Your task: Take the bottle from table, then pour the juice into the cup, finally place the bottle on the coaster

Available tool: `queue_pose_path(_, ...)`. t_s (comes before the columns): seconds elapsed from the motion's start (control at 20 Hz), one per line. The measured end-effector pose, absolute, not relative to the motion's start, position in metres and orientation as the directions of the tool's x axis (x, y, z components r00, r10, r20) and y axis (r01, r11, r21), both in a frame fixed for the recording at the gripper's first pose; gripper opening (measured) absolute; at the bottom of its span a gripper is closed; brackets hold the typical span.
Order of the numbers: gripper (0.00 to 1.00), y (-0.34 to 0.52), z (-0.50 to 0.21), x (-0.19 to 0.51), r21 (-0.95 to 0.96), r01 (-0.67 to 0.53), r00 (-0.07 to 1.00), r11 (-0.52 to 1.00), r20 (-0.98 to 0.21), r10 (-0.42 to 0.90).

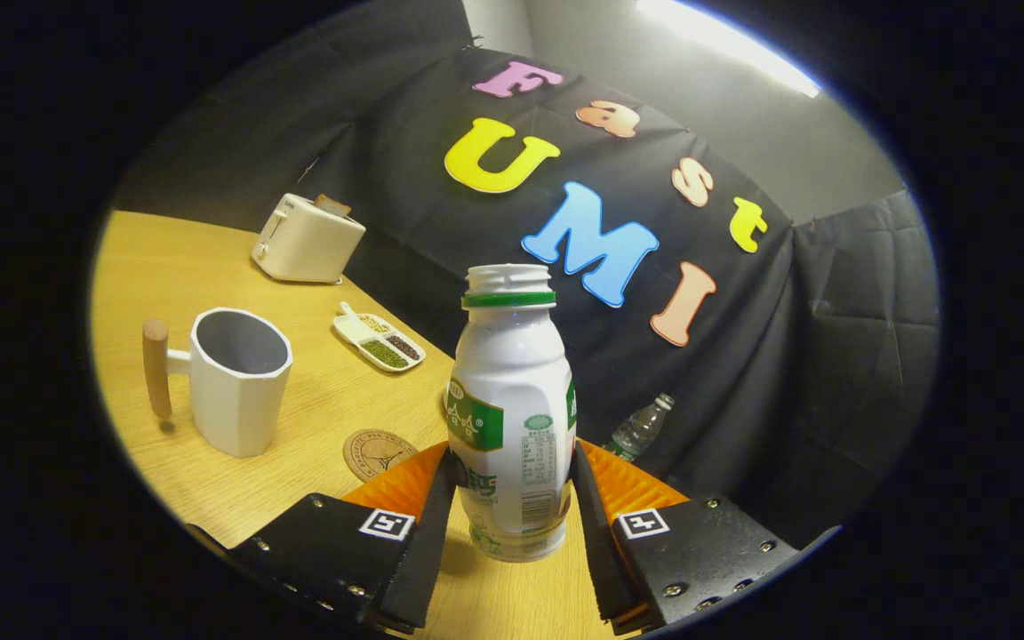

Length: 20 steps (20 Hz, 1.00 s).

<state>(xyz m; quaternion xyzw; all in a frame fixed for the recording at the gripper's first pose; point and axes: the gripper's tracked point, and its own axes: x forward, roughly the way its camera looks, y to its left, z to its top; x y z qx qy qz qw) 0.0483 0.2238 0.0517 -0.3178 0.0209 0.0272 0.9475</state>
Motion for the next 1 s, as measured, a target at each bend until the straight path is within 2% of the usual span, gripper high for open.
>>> queue_pose_path(0.4,0.68,0.241,0.054,0.058,-0.775,-0.035,0.999,0.631,-0.043,0.002)
queue_pose_path(1.0,0.68,0.264,0.074,0.052,-0.958,0.081,0.996,0.275,0.085,0.003)
